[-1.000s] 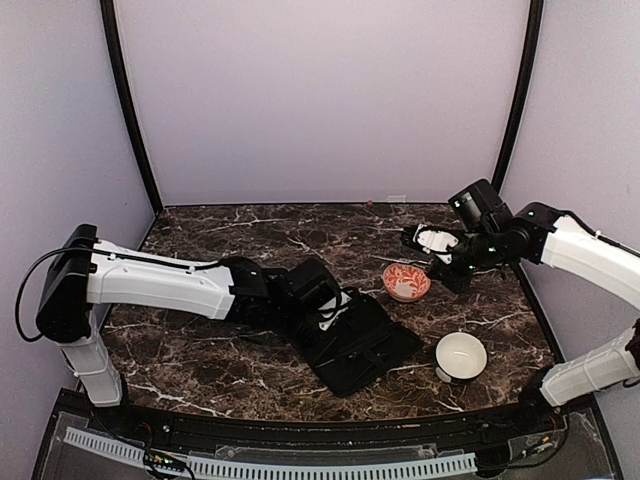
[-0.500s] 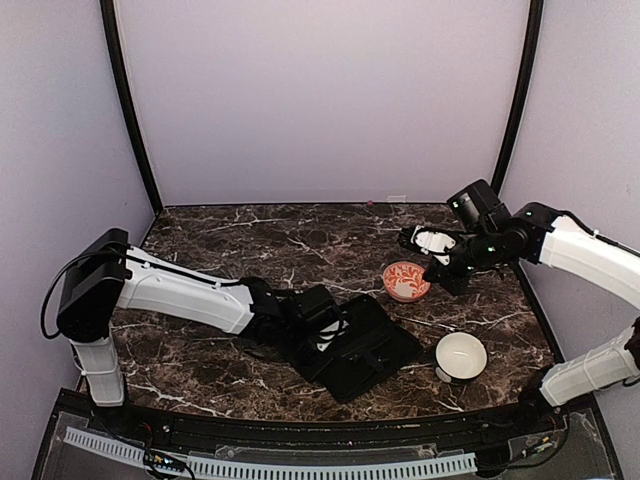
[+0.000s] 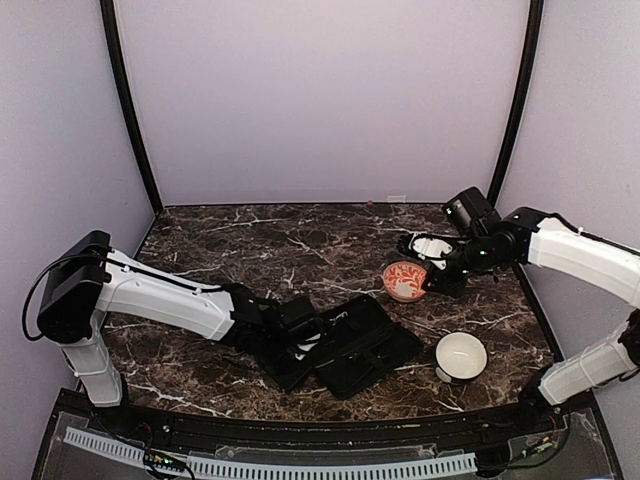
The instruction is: Sort the hair-cutting tools
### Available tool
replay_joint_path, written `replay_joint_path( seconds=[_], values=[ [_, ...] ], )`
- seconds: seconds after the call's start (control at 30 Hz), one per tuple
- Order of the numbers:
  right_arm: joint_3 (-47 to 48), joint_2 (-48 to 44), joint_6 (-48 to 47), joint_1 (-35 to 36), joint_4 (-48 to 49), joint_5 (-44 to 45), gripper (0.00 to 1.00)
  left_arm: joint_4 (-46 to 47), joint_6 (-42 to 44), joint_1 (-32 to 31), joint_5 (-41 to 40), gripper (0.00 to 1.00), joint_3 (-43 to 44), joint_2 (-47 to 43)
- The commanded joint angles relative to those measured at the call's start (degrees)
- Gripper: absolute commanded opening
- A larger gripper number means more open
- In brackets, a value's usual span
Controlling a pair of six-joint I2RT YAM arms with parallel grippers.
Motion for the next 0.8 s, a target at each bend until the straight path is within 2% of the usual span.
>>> replay_joint_path(
  seconds=[0.0, 0.1, 0.13, 0.27, 0.33, 0.5, 0.77],
  values=[
    [-2.76, 1.71, 0.21, -3.3, 1.5, 1.1, 0.29, -5.12, -0.76, -0.21, -3.31, 0.0, 1.06, -2.56],
    [-4.17, 3.54, -0.11, -4.55, -0.03, 1.36, 0.35, -6.24, -0.56, -0.21, -5.95, 0.0, 2.47, -4.71],
    [-4.73, 4.26, -0.16, -4.55, -0.59, 1.19, 0.36, -6.99, -0.64, -0.21, -7.38, 0.03, 3.19, -5.2],
    [-6.84, 7.23, -2.05, -4.57, -2.03, 0.13, 0.4, -8.43, -2.72, -0.17, -12.78, 0.54, 5.75, -6.77],
    [-7.21, 8.62, -2.83, -4.53, -1.64, 0.85, 0.41, -6.73, -3.93, -0.21, -14.1, 0.68, 5.54, -7.53],
    [-6.63, 12.07, -4.85, -4.55, -0.96, 1.75, 0.41, -3.53, -6.5, -0.2, -15.22, 0.7, 3.56, -9.11],
    [-6.52, 17.08, -6.17, -4.52, 1.2, 0.06, 0.39, -1.24, -9.34, -0.2, -15.82, 0.68, -0.25, -11.83]
  ],
)
